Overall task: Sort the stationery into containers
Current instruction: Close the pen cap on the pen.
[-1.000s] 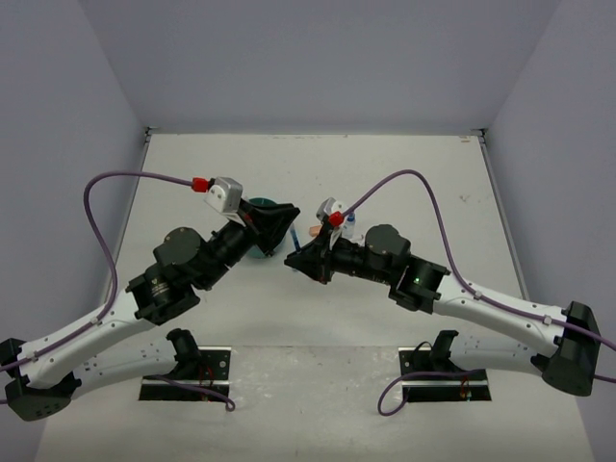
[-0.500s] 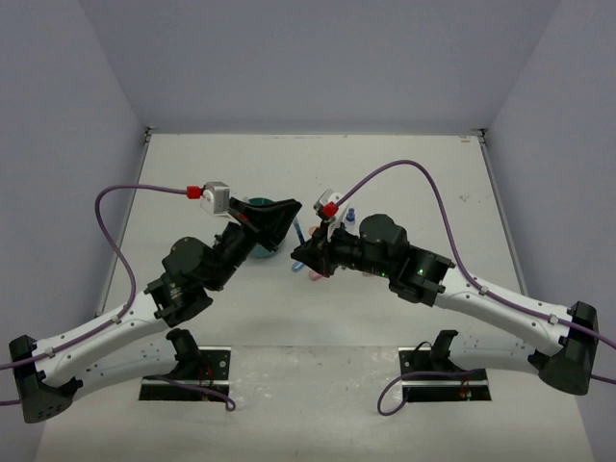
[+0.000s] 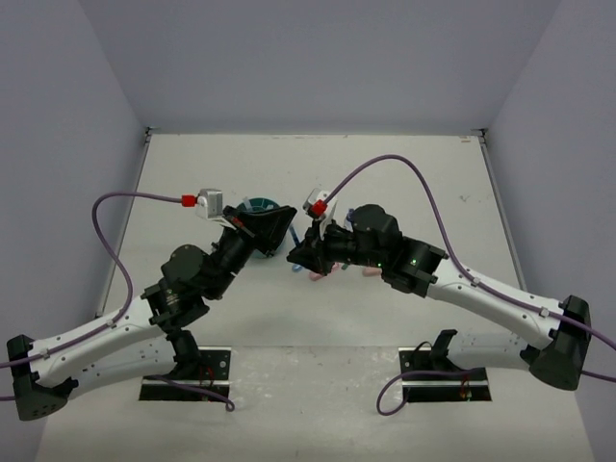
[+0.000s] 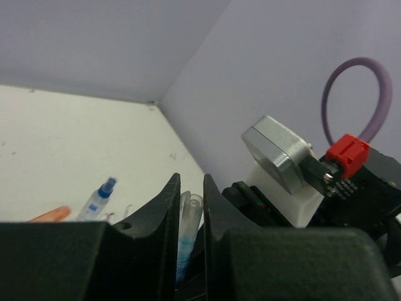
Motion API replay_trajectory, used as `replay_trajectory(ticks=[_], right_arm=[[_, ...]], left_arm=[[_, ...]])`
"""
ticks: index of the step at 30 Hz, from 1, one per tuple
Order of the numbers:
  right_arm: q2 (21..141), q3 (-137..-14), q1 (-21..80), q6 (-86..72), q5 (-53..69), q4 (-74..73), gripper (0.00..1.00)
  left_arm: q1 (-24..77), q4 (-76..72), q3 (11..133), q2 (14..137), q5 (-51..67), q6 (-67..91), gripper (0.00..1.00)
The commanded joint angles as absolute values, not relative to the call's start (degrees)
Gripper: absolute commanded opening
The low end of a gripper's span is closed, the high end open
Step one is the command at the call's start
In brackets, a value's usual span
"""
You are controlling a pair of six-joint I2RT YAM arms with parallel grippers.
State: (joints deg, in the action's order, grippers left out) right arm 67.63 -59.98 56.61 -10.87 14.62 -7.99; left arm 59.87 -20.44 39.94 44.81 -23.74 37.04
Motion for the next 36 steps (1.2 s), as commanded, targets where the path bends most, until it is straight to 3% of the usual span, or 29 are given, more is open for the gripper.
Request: replay_trajectory(ticks=[1, 3, 5, 9, 21, 25, 26, 27, 30, 31, 33, 34, 35, 36], right_arm=[[60.88, -54.53, 54.14, -12.12, 16.34, 13.89, 0.00], [59.21, -52.03, 54.21, -12.62, 18.67, 13.45, 0.00], [57.83, -50.19, 54.24, -12.81, 20.14, 12.75, 0.00], [56.64, -49.73, 54.27, -12.27, 20.52, 10.43, 0.00], [56.07, -48.04, 54.23, -12.30, 19.91, 11.24, 0.00], [55.50, -46.33, 54.30, -13.42, 18.92, 14.39, 0.00], [55.29, -45.97, 54.23, -13.72, 18.62, 15.14, 0.00], [55.30, -45.95, 54.24, -13.81, 18.53, 15.32, 0.00], [55.47, -45.95, 54.23, -13.89, 18.43, 15.40, 0.00], [55.53, -45.82, 54.23, -13.89, 18.23, 15.53, 0.00], [55.32, -45.14, 54.25, -14.20, 18.21, 16.55, 0.00], [55.15, -44.53, 54.23, -14.44, 18.19, 17.32, 0.00], [54.97, -43.98, 54.30, -14.64, 18.19, 18.23, 0.00], [54.73, -43.32, 54.25, -15.28, 18.13, 19.32, 0.00]], left_arm=[[62.67, 8.58, 47.00, 45.09, -25.65, 30.34, 0.01], [62.59, 9.63, 50.35, 45.31, -25.95, 27.57, 0.15], [62.58, 10.27, 53.09, 45.72, -25.99, 25.47, 0.21], [62.58, 9.74, 55.88, 46.66, -25.74, 24.05, 0.22], [62.58, 4.58, 56.12, 47.94, -19.74, 24.12, 0.40], [62.58, 2.46, 55.79, 47.93, -17.96, 24.83, 0.23], [62.58, 2.00, 55.72, 48.11, -17.62, 25.06, 0.05], [62.58, 1.83, 55.69, 48.24, -17.38, 25.15, 0.03], [62.58, 1.14, 55.18, 48.14, -16.41, 25.39, 0.06], [62.58, 1.07, 55.05, 47.94, -16.14, 25.33, 0.19], [62.58, 1.05, 54.80, 47.74, -16.02, 25.33, 0.25], [62.58, 1.05, 54.69, 47.32, -15.80, 25.31, 0.08], [62.58, 1.05, 54.60, 47.06, -15.60, 25.31, 0.01], [62.58, 1.05, 54.45, 46.89, -15.36, 25.38, 0.00]])
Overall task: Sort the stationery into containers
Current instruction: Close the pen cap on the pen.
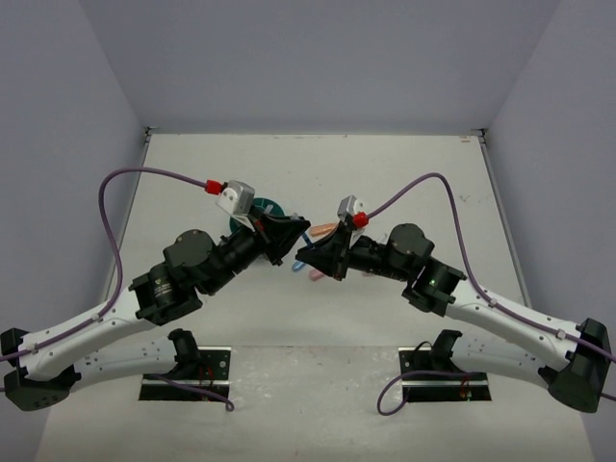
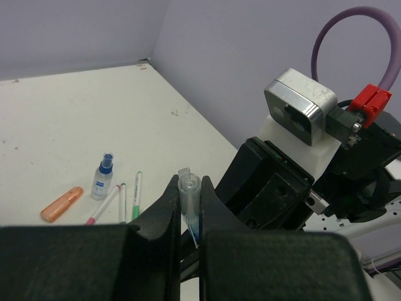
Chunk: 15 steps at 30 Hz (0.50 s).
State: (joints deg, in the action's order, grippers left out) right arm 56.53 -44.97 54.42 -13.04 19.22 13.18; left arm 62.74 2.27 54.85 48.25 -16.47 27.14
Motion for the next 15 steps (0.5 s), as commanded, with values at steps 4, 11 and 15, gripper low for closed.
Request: replay_trajectory(ticks=[4, 11, 15], right_arm=[[54.19, -40.61, 54.23, -17.21, 17.30, 26.64, 0.00], [56.01, -49.70, 53.84, -16.08, 11.80, 28.09, 0.00], [58.83, -57.88, 53.11, -14.11, 11.88, 23.97, 0.00]], left_arm=[[62.58, -2.78, 53.54, 46.99, -10.98, 25.73, 0.00], [62.65, -7.73, 46.25, 50.65, -3.72, 30.89, 0.00], [62.67, -13.05, 38.91, 51.61, -0.85, 34.45, 0.00]])
